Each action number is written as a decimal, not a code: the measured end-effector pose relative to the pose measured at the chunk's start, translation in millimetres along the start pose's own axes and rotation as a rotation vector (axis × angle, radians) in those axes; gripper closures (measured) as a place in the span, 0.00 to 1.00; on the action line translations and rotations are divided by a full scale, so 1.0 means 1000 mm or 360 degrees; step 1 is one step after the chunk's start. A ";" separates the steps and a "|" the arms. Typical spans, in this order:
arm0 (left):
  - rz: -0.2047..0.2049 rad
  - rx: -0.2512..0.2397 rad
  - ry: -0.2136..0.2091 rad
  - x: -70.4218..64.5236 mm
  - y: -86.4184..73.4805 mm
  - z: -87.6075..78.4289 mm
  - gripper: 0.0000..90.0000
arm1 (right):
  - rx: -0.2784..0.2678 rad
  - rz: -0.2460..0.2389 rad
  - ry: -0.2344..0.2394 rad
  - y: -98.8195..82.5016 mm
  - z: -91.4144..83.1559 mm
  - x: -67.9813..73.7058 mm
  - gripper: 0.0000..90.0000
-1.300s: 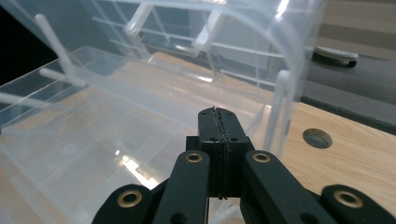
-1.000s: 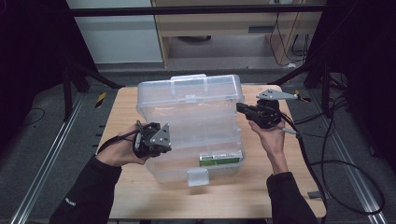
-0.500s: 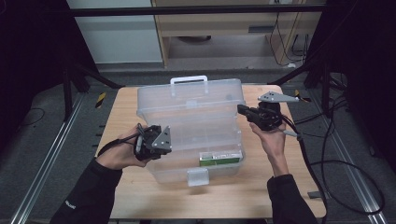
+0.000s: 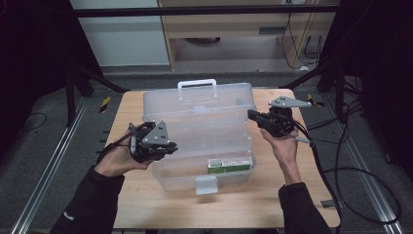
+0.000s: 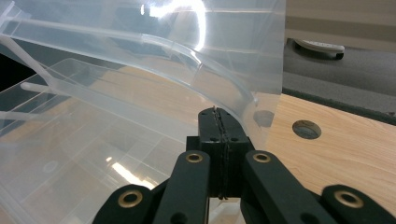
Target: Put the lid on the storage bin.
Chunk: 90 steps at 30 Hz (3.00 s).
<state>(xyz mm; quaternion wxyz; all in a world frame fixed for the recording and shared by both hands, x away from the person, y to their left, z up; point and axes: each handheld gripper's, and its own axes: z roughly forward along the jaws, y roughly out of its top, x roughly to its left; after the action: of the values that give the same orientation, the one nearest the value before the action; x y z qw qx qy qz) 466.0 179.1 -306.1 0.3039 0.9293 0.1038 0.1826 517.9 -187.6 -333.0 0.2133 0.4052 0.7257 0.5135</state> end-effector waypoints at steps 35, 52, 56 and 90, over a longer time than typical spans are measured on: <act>-0.0700 -0.0449 0.0380 0.016 -0.053 -0.002 1.00 | 0.0033 -0.0006 0.0010 -0.007 -0.001 0.001 1.00; -0.0825 -0.0496 0.0456 0.015 -0.075 -0.012 1.00 | 0.0067 -0.0034 0.0023 -0.018 -0.006 0.006 1.00; -0.0851 -0.0512 0.0435 0.014 -0.081 -0.011 1.00 | 0.0067 -0.0041 0.0023 -0.021 -0.008 0.007 1.00; -0.0846 -0.0374 0.0407 -0.017 -0.112 0.004 0.99 | 0.0201 -0.0080 -0.0028 -0.067 -0.036 0.015 0.99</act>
<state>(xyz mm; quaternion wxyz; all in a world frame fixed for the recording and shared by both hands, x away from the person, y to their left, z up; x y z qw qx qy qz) 442.7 260.3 -381.7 0.4306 0.7977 0.3586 0.2230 458.1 -205.5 -378.7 0.2066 0.4040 0.7647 0.4575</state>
